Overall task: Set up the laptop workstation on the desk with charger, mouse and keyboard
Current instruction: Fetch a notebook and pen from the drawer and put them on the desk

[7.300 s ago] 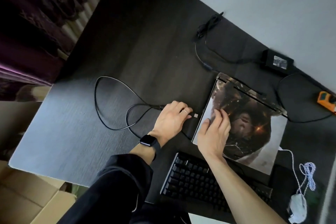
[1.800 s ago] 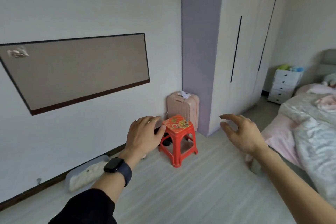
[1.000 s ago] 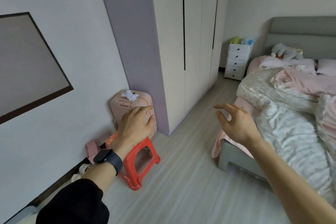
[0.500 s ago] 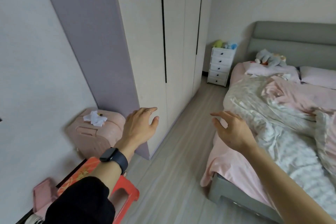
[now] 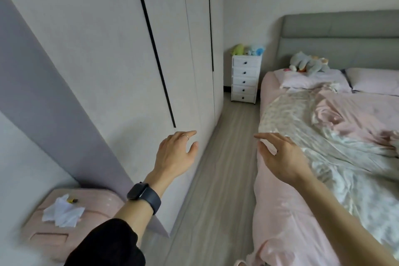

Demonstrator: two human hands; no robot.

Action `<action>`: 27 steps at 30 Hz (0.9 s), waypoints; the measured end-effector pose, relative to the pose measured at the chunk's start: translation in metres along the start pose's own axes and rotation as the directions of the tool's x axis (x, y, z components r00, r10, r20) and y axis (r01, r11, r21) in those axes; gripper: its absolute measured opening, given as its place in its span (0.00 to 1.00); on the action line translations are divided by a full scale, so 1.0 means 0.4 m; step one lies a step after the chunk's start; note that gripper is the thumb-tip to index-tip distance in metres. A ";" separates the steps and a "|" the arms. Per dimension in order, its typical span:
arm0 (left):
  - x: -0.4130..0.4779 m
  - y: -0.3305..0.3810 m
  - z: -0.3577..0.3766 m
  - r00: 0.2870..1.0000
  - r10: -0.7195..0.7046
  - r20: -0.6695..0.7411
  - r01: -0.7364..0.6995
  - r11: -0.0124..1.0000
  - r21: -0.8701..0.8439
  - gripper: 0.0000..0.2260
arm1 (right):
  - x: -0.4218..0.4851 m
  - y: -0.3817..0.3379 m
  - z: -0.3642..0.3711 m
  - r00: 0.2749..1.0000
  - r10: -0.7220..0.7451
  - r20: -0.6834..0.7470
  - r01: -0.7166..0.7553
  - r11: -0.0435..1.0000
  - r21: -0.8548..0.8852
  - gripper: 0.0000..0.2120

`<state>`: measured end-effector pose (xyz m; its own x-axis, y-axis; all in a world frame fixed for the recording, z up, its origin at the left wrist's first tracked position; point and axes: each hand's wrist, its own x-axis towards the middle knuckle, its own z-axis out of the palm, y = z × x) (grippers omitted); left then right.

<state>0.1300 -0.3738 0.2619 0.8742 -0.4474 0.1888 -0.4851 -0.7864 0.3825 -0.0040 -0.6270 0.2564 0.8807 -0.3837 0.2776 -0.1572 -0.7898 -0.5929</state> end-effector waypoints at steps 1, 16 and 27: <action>0.069 0.001 0.017 1.000 0.009 0.001 -0.009 1.000 -0.005 0.19 | 0.058 0.025 0.015 1.000 0.011 -0.010 -0.011 1.000 0.018 0.13; 0.869 0.017 0.230 0.999 -0.014 0.051 0.018 0.997 -0.070 0.18 | 0.802 0.291 0.157 0.990 0.103 0.092 -0.108 0.993 0.052 0.13; 1.509 -0.040 0.447 0.984 0.014 0.175 0.013 0.989 -0.150 0.19 | 1.389 0.429 0.280 0.982 0.182 0.042 -0.181 0.983 -0.017 0.12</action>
<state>0.6614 -0.7073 0.2081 0.8498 -0.5260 0.0326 -0.4650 -0.7193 0.5161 0.5083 -0.9222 0.2242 0.8553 -0.5006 0.1336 -0.3215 -0.7151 -0.6207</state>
